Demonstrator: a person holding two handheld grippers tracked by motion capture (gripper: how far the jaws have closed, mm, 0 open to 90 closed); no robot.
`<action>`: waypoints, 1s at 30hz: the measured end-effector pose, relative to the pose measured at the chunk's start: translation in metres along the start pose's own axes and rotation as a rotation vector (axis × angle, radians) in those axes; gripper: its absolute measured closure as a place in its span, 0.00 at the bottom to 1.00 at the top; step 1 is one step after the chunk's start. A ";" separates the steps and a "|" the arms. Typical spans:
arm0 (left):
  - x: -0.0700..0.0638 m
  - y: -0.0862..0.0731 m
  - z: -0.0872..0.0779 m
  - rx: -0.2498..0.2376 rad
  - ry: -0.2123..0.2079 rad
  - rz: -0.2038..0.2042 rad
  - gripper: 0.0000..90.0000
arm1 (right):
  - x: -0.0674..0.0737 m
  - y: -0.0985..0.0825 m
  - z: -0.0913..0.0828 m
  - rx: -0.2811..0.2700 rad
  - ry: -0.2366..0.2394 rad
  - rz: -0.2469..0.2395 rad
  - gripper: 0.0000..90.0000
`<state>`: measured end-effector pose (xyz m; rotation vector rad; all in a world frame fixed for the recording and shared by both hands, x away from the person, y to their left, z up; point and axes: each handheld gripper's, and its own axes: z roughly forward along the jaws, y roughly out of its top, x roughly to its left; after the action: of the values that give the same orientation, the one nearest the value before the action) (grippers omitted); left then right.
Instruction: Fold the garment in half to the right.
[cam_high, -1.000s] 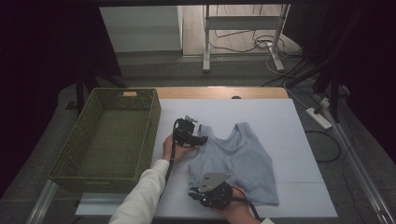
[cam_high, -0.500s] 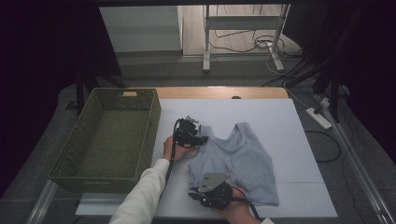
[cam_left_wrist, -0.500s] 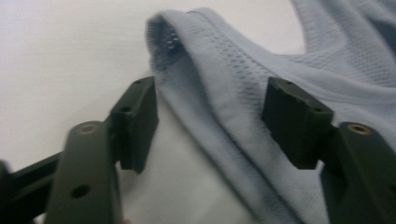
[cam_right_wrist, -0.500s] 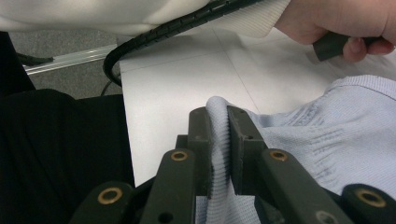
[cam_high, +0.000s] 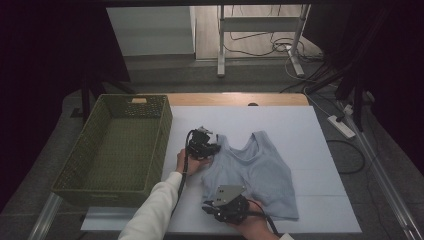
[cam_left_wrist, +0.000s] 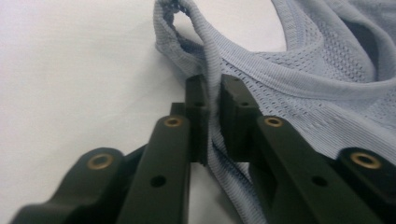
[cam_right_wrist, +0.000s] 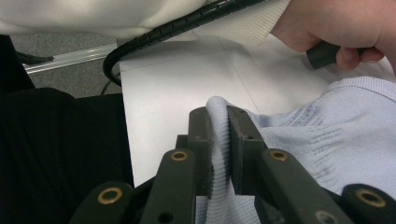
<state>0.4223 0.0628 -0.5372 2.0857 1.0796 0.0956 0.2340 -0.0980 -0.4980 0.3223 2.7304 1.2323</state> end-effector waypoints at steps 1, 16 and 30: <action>-0.001 0.000 0.000 -0.001 0.003 -0.003 0.92 | 0.000 0.000 0.000 -0.001 0.000 0.000 0.89; -0.006 0.010 -0.030 -0.093 0.003 -0.029 0.93 | 0.000 0.001 -0.004 -0.038 -0.021 -0.012 0.89; -0.003 0.015 -0.048 -0.128 -0.007 -0.052 0.94 | 0.000 0.004 -0.010 -0.097 -0.033 -0.019 0.89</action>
<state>0.4120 0.0843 -0.4927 1.9415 1.0939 0.1282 0.2323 -0.1028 -0.4886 0.3028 2.6291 1.3366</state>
